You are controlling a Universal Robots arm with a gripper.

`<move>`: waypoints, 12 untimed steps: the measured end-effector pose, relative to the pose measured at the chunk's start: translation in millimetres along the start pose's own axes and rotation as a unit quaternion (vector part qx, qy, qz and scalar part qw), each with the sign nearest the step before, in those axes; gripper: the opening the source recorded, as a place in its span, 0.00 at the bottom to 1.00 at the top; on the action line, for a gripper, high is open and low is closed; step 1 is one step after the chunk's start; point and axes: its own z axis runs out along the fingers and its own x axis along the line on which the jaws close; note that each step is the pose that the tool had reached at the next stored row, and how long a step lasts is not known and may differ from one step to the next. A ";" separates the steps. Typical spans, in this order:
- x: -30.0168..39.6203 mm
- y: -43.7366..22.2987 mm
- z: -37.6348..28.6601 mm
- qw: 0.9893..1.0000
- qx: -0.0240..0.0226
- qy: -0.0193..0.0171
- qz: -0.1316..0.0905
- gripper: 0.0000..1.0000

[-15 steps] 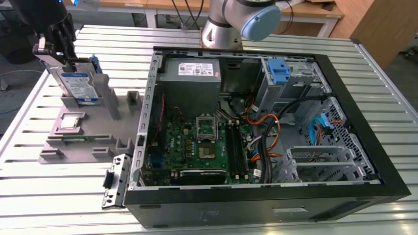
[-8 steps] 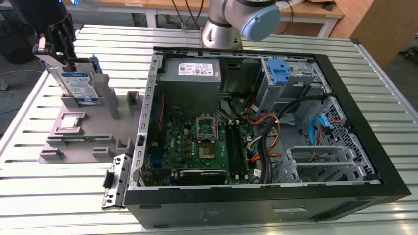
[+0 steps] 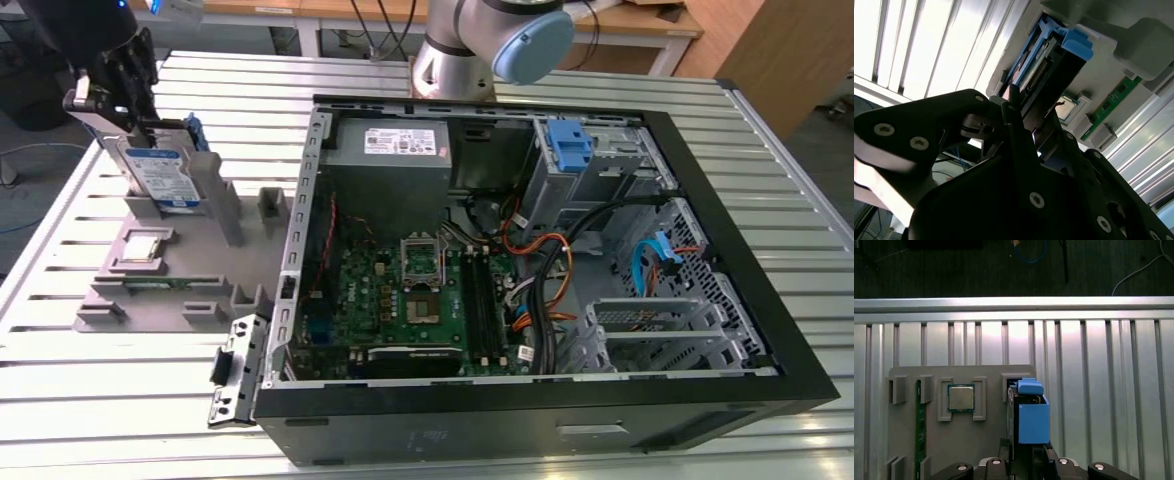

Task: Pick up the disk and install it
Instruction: 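Pick up the disk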

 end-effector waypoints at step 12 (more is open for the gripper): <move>-0.1 0.1 -1.3 1.000 0.000 0.000 0.002 0.35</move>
